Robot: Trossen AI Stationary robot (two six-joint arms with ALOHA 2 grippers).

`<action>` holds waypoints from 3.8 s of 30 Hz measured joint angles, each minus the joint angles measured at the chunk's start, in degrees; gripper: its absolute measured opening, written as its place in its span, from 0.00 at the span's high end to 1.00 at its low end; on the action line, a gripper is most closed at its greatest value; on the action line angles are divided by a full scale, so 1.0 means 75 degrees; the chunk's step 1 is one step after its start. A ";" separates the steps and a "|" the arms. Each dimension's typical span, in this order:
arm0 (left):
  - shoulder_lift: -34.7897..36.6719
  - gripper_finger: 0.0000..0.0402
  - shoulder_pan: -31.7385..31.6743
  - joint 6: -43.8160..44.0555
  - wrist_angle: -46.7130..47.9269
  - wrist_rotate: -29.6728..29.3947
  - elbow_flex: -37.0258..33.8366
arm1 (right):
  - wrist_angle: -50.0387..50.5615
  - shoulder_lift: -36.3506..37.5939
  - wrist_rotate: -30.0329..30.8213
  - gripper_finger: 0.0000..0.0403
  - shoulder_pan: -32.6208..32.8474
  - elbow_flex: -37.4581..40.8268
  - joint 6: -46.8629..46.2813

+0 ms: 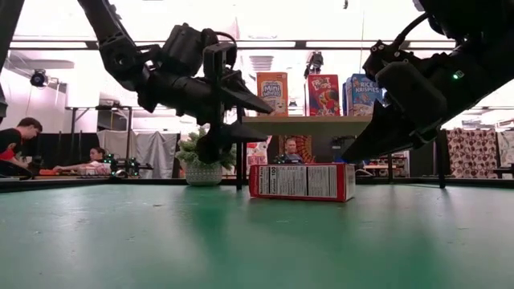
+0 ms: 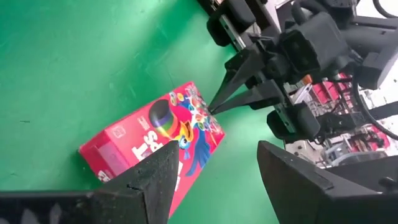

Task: Stack cereal on shelf
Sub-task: Put the red cereal box on the shelf aligned with the other red cereal box

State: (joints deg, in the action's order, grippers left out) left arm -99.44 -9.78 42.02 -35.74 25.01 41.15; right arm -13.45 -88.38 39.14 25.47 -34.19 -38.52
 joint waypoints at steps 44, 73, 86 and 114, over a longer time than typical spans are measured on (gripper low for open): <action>-0.0143 0.36 0.0000 -0.1313 -0.0088 -0.0284 0.0306 | 0.0563 0.0447 -0.1591 0.98 0.0452 -0.0045 -0.0899; 0.2973 0.36 -0.0057 -0.4822 -0.0050 -0.1633 0.0303 | 0.9357 0.1437 -0.5280 0.88 -0.2586 -0.6397 0.5781; 0.3077 0.36 -0.0061 -0.4633 0.0165 -0.1750 0.0300 | 1.0113 0.0170 -0.5208 0.32 -0.2736 -0.7077 0.8324; 0.3086 0.36 -0.0075 -0.4813 0.0034 -0.1747 0.0325 | 1.0366 -0.1443 -0.5142 0.42 -0.2548 -0.7077 1.0087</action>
State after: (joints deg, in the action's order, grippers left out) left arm -76.29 -10.35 5.92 -35.49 11.90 43.59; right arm 64.30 -99.20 0.58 6.37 -87.26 37.13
